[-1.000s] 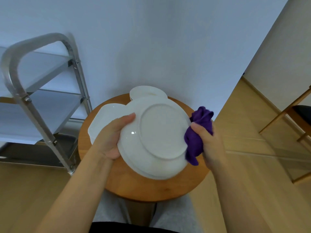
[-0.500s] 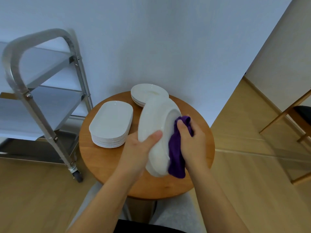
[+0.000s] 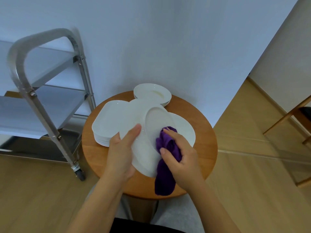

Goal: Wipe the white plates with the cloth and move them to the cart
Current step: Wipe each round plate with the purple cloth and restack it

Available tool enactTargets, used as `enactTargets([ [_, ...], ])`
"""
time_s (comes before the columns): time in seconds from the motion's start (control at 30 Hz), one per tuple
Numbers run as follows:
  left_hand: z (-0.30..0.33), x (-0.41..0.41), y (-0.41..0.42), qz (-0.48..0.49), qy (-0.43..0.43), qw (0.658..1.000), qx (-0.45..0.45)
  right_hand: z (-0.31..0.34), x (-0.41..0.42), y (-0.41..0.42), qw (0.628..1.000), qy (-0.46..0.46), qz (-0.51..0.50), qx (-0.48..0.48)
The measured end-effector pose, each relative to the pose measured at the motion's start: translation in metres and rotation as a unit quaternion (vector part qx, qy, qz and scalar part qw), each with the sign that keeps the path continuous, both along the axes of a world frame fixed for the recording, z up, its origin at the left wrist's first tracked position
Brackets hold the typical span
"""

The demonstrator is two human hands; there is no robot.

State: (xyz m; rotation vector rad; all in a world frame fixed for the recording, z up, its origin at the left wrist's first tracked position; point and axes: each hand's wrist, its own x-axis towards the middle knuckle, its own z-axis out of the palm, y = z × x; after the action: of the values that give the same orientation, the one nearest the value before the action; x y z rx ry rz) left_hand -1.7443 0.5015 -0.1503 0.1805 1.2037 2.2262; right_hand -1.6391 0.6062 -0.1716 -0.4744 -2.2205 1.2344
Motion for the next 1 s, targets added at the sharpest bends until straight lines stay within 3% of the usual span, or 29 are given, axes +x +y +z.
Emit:
enactTargets([
  [0.13,0.003,0.001,-0.004,-0.045,0.053,0.997,0.015,-0.009,0.003,0.021,0.998,-0.047,-0.038,0.025],
  [0.23,0.003,0.007,-0.002,-0.037,0.104,0.994,-0.027,0.002,-0.009,0.035,0.992,-0.074,-0.087,0.051],
  [0.3,0.002,0.01,-0.003,-0.033,0.182,0.979,-0.085,0.009,-0.013,0.039,0.988,-0.027,-0.147,-0.037],
  [0.33,0.0,0.012,-0.004,-0.038,0.235,0.965,-0.111,0.012,-0.013,0.041,0.976,0.017,-0.171,-0.134],
  [0.4,-0.002,0.016,-0.005,-0.08,0.352,0.919,-0.156,0.024,-0.009,0.042,0.92,0.091,-0.173,-0.339],
  [0.47,-0.002,0.018,-0.002,-0.124,0.502,0.826,-0.225,0.032,-0.001,0.045,0.892,0.11,-0.118,-0.421],
  [0.53,0.0,0.015,0.007,-0.164,0.637,0.693,-0.296,0.039,0.005,0.051,0.913,0.062,-0.083,-0.395],
  [0.63,0.0,0.006,0.026,-0.209,0.765,0.481,-0.373,0.04,0.013,0.057,0.921,-0.009,-0.069,-0.382],
  [0.67,-0.001,0.004,0.031,-0.214,0.788,0.435,-0.38,0.038,0.016,0.058,0.916,-0.017,-0.073,-0.394],
  [0.73,-0.004,-0.003,0.036,-0.227,0.806,0.39,-0.383,0.028,0.018,0.064,0.898,-0.033,-0.104,-0.427],
  [0.77,-0.006,-0.008,0.037,-0.234,0.802,0.391,-0.386,0.024,0.018,0.066,0.887,-0.04,-0.122,-0.444],
  [0.8,-0.008,-0.014,0.037,-0.24,0.786,0.416,-0.39,0.02,0.018,0.067,0.873,-0.045,-0.141,-0.465],
  [0.83,-0.009,-0.021,0.037,-0.241,0.758,0.462,-0.392,0.014,0.018,0.068,0.858,-0.045,-0.163,-0.485],
  [0.93,-0.014,-0.041,0.035,-0.104,0.617,0.672,-0.396,-0.001,0.019,0.074,0.826,-0.046,-0.202,-0.525],
  [0.97,-0.017,-0.046,0.036,-0.046,0.545,0.726,-0.416,-0.006,0.02,0.076,0.822,-0.049,-0.208,-0.528],
  [1.0,-0.019,-0.05,0.038,-0.02,0.472,0.759,-0.449,-0.009,0.02,0.079,0.82,-0.053,-0.212,-0.529],
])
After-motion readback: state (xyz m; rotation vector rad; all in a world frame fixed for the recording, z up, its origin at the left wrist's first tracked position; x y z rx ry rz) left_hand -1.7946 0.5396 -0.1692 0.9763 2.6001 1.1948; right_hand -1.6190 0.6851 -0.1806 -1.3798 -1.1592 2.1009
